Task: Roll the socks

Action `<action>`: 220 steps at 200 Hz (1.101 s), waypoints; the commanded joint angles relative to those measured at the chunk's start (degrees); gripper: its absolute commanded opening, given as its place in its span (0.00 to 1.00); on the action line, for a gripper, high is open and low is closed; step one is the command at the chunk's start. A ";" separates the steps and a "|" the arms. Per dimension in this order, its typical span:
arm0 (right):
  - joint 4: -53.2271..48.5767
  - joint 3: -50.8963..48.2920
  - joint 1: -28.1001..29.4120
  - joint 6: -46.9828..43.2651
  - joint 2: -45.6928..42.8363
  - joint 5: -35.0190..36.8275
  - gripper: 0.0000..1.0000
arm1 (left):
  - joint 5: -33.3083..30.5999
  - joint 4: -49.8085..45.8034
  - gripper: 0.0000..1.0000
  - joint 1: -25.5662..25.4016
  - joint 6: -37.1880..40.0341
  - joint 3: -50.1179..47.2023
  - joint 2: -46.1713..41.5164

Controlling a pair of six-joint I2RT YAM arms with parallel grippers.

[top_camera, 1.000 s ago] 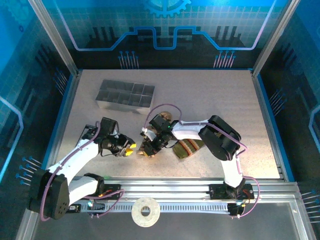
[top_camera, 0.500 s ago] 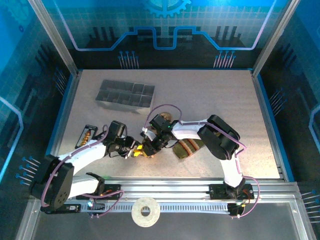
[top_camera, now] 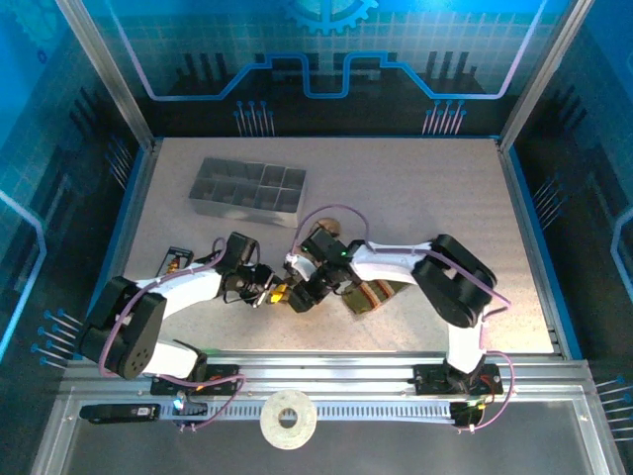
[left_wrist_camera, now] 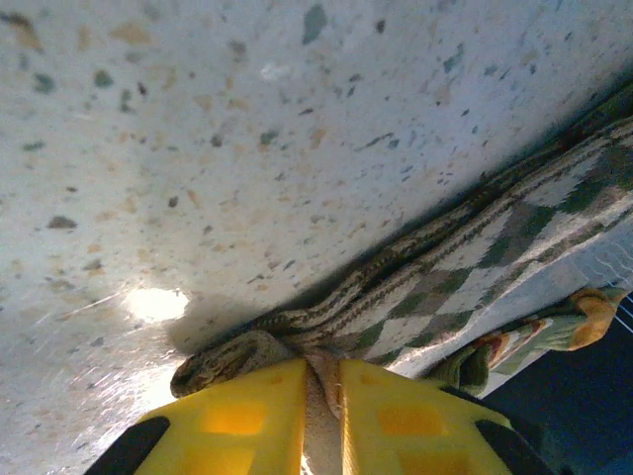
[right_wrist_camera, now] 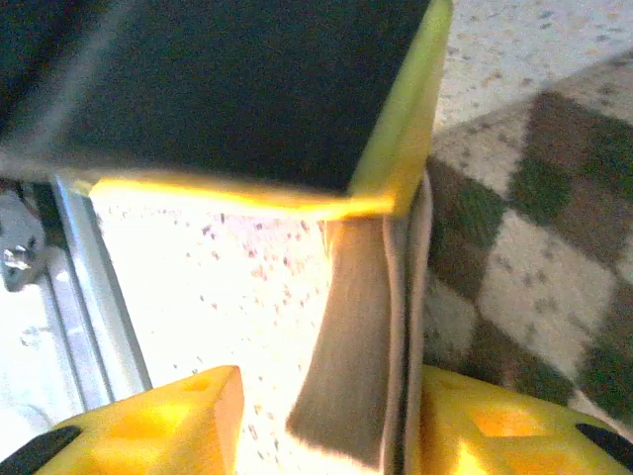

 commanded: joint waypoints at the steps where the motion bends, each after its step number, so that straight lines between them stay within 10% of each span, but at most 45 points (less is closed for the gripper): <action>1: -0.28 -4.85 2.42 -6.51 -8.20 12.37 0.48 | -1.57 -2.34 0.16 -0.47 2.36 1.39 1.39; 121: 7.91 -4.91 20.17 -27.66 -4.19 51.02 0.51 | -1.30 -3.64 0.16 -1.16 4.32 3.75 3.08; 220: 4.40 -1.72 15.46 -20.61 3.19 42.38 0.13 | -3.04 -7.33 0.21 -1.05 4.99 5.79 -0.26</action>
